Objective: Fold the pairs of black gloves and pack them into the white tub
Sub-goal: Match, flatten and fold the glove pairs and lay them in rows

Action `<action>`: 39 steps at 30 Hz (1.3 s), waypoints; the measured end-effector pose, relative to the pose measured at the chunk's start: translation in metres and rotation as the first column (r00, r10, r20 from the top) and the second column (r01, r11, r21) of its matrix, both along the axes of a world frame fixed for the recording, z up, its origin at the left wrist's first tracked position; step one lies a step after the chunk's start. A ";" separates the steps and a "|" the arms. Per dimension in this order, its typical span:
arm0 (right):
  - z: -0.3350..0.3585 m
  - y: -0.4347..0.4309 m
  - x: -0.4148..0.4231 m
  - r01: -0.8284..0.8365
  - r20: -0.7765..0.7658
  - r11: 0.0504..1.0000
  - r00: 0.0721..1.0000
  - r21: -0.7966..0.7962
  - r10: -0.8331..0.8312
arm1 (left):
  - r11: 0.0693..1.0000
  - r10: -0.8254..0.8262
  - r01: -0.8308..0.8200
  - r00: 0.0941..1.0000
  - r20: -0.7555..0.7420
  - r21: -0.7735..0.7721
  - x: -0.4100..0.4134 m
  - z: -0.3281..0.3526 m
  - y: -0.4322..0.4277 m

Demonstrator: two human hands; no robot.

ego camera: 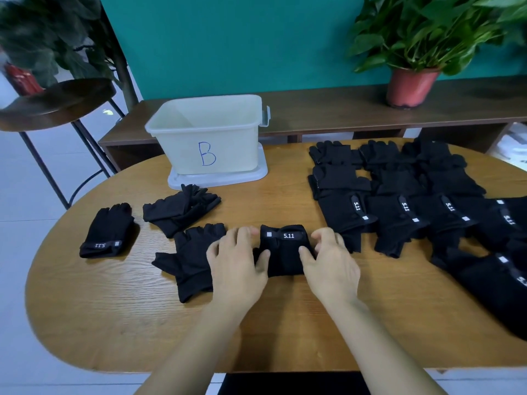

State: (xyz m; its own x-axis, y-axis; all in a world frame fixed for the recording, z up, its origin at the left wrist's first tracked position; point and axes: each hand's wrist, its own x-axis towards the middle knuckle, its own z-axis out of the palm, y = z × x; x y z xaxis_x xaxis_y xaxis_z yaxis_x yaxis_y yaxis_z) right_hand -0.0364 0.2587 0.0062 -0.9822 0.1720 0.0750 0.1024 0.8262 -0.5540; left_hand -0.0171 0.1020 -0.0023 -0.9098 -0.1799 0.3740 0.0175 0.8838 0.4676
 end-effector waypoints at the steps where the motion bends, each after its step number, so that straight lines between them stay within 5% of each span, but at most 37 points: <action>1: 0.000 0.001 0.000 -0.006 -0.081 1.000 0.997 -0.011 0.005 | 1.000 -0.025 0.025 0.998 -0.060 -0.010 -0.001 0.000 0.001; 3: 0.001 0.002 -0.003 -0.056 -0.279 0.998 0.958 0.042 0.066 | 0.994 -0.106 0.103 0.991 -0.077 -0.046 -0.001 0.005 0.008; 5: 0.002 -0.001 -0.013 -0.149 -0.384 0.969 0.898 0.198 0.216 | 0.979 -0.186 0.193 0.978 0.094 -0.067 0.001 0.012 0.022; 8: 0.000 -0.003 -0.022 -0.457 -0.086 0.800 0.846 0.389 0.526 | 0.961 -0.146 0.235 0.877 0.459 -0.143 0.006 0.000 0.033; 11: -0.013 0.000 -0.018 -0.576 0.131 0.742 0.812 0.343 0.569 | 0.952 -0.103 0.227 0.867 0.487 -0.203 0.010 -0.019 0.028; 18: -0.026 0.001 0.002 -0.463 0.081 0.797 0.879 0.388 0.471 | 0.869 -0.291 0.422 0.858 0.424 -0.258 0.015 -0.026 0.009; 27: -0.036 0.063 0.057 -0.154 -0.088 0.892 0.974 0.424 0.210 | 0.711 -0.501 0.647 0.740 0.449 -0.274 0.029 -0.017 0.070; 39: -0.039 0.153 0.091 0.271 -0.141 0.876 0.962 0.399 -0.234 | 0.341 -0.692 0.858 0.506 0.515 -0.384 0.001 -0.015 0.182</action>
